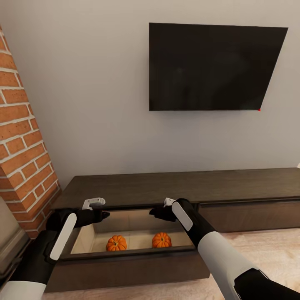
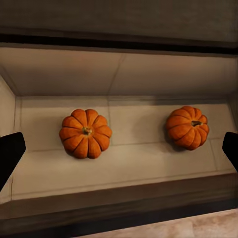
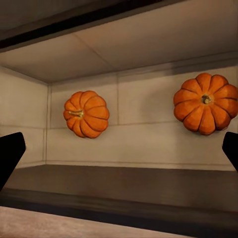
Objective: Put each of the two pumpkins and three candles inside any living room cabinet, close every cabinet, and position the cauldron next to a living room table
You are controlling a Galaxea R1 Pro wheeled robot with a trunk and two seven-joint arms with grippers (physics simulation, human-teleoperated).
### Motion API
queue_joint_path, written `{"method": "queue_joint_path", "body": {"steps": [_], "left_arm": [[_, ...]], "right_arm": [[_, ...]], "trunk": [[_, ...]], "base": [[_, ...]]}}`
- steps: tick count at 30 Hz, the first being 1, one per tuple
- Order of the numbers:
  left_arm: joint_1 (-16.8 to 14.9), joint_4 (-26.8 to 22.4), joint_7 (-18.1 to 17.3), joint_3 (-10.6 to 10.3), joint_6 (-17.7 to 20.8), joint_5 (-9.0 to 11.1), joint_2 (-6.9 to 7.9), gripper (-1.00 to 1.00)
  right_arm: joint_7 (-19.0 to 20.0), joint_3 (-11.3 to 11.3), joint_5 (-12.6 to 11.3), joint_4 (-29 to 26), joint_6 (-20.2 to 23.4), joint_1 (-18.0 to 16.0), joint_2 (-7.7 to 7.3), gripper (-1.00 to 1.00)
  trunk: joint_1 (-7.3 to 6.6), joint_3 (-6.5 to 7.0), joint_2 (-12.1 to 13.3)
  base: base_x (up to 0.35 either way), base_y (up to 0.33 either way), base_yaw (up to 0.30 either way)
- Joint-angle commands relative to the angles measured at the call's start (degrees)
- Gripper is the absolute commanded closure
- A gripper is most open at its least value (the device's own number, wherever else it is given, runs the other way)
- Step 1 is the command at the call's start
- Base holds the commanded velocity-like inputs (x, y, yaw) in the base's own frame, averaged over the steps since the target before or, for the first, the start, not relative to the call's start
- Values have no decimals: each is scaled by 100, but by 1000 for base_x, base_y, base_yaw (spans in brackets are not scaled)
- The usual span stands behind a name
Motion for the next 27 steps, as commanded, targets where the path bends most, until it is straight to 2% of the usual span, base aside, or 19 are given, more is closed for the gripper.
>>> {"method": "queue_joint_path", "body": {"steps": [1, 18, 27], "left_arm": [[-7, -2, 18, -11, 19, 18, 7, -100], [-62, 183, 14, -17, 19, 14, 19, -100], [-57, 130, 14, -15, 19, 25, 7, -100]], "right_arm": [[-47, 21, -57, -18, 7, -3, -4, -100], [-23, 21, -45, -62, -54, -3, -13, -100], [-23, 18, -53, -63, -66, -3, -8, -100]], "trunk": [[-24, 12, 39], [-397, 322, 721], [-573, 512, 1042]], "base": [[0, 0, 0], [-1, 0, 2], [-20, 15, 176]]}}
